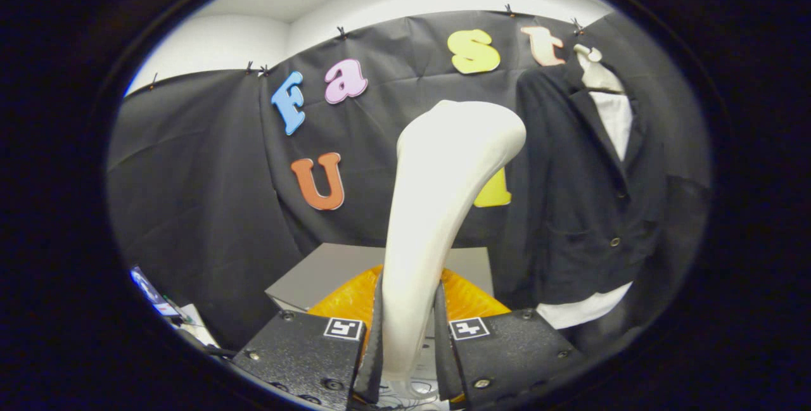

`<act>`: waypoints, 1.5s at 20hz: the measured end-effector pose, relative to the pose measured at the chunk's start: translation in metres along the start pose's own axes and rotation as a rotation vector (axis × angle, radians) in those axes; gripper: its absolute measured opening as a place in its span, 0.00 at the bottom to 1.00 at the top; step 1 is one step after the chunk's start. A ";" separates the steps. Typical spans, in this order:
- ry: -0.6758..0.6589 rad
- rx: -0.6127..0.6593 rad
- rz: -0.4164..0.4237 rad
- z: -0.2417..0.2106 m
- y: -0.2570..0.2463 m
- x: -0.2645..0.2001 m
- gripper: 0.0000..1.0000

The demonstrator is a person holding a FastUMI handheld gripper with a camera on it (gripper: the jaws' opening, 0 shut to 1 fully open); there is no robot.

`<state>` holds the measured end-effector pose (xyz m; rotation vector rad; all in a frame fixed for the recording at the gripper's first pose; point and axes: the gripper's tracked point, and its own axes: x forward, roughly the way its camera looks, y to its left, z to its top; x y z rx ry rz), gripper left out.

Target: Iron the clothes twice with a garment steamer, once on the left side and once on the right side.

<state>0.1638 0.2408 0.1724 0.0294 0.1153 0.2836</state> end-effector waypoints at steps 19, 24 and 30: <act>-0.193 -0.082 -0.088 0.087 -0.160 -0.045 0.37; -0.234 -0.085 -0.014 0.127 -0.200 -0.007 0.37; -0.270 -0.122 0.093 0.169 -0.218 0.032 0.37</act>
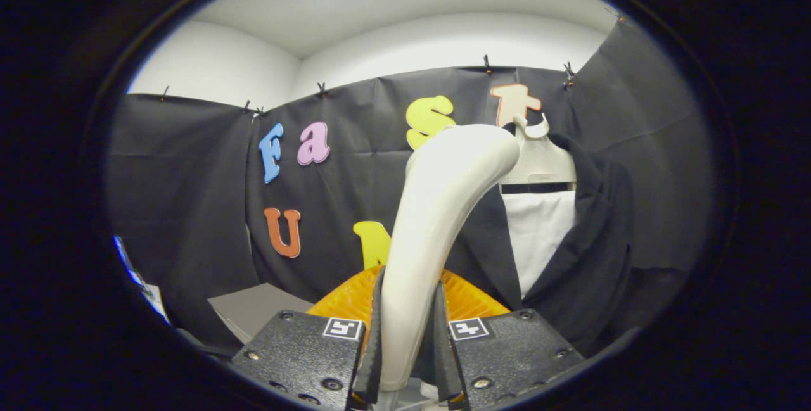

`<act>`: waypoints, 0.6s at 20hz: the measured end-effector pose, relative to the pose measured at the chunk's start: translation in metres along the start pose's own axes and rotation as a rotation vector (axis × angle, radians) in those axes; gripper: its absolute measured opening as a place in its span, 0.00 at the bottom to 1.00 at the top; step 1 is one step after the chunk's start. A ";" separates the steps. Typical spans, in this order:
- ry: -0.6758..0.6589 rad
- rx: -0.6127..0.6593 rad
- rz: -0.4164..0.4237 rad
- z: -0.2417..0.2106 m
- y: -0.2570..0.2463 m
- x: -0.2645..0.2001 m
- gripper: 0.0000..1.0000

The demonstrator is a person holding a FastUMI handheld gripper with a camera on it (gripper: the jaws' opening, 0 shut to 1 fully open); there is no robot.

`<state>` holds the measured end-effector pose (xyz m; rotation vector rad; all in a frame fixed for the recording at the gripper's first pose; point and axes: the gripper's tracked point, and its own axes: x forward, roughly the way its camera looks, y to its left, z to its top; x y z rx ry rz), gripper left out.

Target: Iron the clothes twice with a garment steamer, once on the left side and once on the right side.

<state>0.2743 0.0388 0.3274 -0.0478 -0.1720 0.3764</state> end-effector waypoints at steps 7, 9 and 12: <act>0.086 0.089 0.036 -0.049 -0.016 0.029 0.37; 0.118 0.117 0.046 -0.069 -0.018 0.028 0.37; 0.158 0.167 0.027 -0.095 -0.025 0.024 0.37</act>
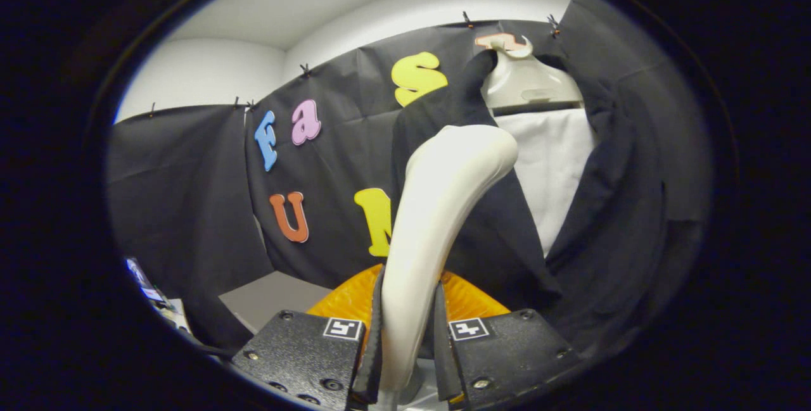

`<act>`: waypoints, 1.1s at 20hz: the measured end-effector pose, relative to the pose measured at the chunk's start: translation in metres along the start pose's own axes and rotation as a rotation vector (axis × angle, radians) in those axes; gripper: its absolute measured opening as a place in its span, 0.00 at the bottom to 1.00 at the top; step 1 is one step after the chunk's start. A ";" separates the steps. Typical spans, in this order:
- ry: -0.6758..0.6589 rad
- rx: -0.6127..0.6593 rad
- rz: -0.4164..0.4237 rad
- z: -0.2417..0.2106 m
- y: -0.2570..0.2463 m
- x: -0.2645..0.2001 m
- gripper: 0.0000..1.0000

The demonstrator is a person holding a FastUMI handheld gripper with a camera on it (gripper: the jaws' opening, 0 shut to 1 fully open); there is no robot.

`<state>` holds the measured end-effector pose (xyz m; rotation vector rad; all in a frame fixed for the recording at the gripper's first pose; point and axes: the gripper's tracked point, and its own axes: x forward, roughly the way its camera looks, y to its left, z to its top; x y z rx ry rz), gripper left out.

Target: Iron the clothes twice with a garment steamer, once on the left side and once on the right side.

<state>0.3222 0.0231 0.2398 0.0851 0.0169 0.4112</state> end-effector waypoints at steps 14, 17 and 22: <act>0.111 0.117 -0.073 -0.094 -0.017 -0.021 0.37; 0.126 0.153 -0.090 -0.107 -0.021 -0.025 0.37; 0.179 0.184 -0.115 -0.141 -0.025 -0.023 0.36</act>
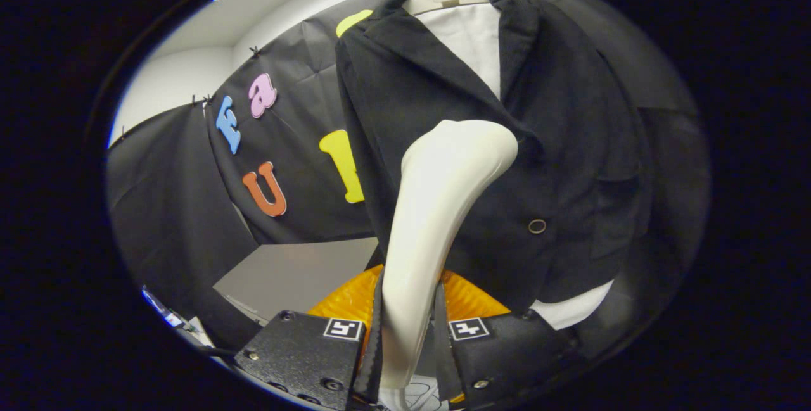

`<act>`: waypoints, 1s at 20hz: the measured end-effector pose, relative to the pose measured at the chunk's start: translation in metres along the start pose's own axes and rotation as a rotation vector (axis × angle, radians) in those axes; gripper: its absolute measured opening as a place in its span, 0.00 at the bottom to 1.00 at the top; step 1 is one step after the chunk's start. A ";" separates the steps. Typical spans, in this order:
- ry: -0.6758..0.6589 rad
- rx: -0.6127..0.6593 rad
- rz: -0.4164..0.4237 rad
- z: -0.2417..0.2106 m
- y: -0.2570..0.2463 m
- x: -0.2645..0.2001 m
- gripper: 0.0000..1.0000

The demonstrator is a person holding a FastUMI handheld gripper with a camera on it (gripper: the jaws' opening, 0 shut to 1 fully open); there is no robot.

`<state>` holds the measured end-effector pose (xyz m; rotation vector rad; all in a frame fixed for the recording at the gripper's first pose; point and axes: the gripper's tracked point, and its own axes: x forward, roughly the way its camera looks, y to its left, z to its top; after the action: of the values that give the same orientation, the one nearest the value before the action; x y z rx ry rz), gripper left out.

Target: Iron the clothes twice with a garment steamer, once on the left side and once on the right side.

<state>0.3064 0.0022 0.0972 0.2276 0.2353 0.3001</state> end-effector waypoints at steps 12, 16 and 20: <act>0.099 0.054 -0.045 -0.054 -0.017 0.002 0.37; 0.133 0.082 -0.063 -0.075 -0.021 0.009 0.37; 0.177 0.100 -0.081 -0.103 -0.034 0.009 0.37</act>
<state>0.2965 -0.0078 -0.0109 0.2897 0.4343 0.2287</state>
